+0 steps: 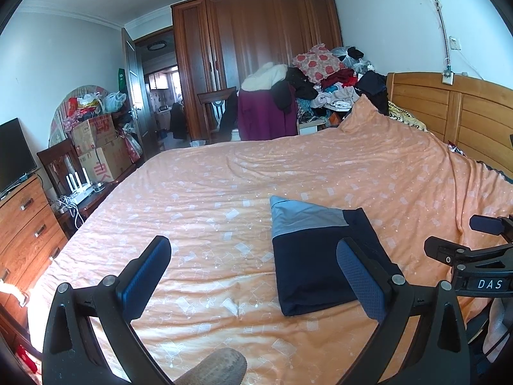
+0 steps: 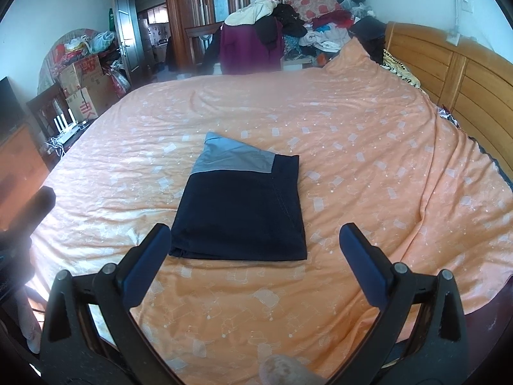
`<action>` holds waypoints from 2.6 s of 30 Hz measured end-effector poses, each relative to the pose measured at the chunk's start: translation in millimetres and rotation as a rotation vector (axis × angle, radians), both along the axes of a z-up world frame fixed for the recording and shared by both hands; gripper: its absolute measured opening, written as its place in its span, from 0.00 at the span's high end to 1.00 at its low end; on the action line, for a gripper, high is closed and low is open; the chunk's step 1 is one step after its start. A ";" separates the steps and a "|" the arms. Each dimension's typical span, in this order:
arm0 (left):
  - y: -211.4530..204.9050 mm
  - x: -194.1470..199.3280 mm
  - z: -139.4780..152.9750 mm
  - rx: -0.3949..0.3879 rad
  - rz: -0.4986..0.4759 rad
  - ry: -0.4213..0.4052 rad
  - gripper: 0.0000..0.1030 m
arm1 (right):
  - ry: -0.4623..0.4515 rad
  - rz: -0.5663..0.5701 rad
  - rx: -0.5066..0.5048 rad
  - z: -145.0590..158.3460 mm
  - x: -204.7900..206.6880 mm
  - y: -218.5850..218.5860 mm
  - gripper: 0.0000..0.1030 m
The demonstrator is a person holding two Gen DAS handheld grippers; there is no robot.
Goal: Fold small clothes
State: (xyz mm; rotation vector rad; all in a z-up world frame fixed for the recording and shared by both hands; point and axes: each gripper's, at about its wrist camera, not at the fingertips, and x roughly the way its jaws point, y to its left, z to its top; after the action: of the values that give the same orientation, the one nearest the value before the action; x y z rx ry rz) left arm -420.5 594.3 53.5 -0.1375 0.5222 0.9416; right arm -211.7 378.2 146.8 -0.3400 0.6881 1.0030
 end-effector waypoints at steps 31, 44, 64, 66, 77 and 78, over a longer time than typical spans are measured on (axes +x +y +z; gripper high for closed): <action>-1.5 1.1 1.9 0.007 0.001 0.009 0.00 | 0.008 0.022 -0.024 -8.2 -6.0 8.5 0.00; -1.9 0.3 1.5 0.009 0.001 0.010 0.00 | 0.002 0.027 -0.027 -8.4 -8.5 9.9 0.00; 0.3 -0.3 -0.5 0.009 0.000 0.015 0.00 | 0.020 0.030 -0.025 -8.8 -3.8 14.2 0.01; 1.3 -0.1 -1.8 0.008 -0.002 0.016 0.00 | 0.019 0.030 -0.026 -8.9 -3.4 14.5 0.01; 12.6 5.8 -7.4 -0.010 -0.029 0.019 0.00 | 0.045 0.021 -0.015 -8.1 4.4 14.4 0.01; 13.2 5.4 -8.0 -0.013 -0.030 0.018 0.00 | 0.040 0.014 -0.015 -7.8 4.7 14.0 0.01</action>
State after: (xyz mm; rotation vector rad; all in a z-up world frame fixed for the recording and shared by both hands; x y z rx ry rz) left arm -415.1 607.5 45.5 -0.1321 0.5459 0.9109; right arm -207.1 392.2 139.0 -0.3394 0.7310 1.0208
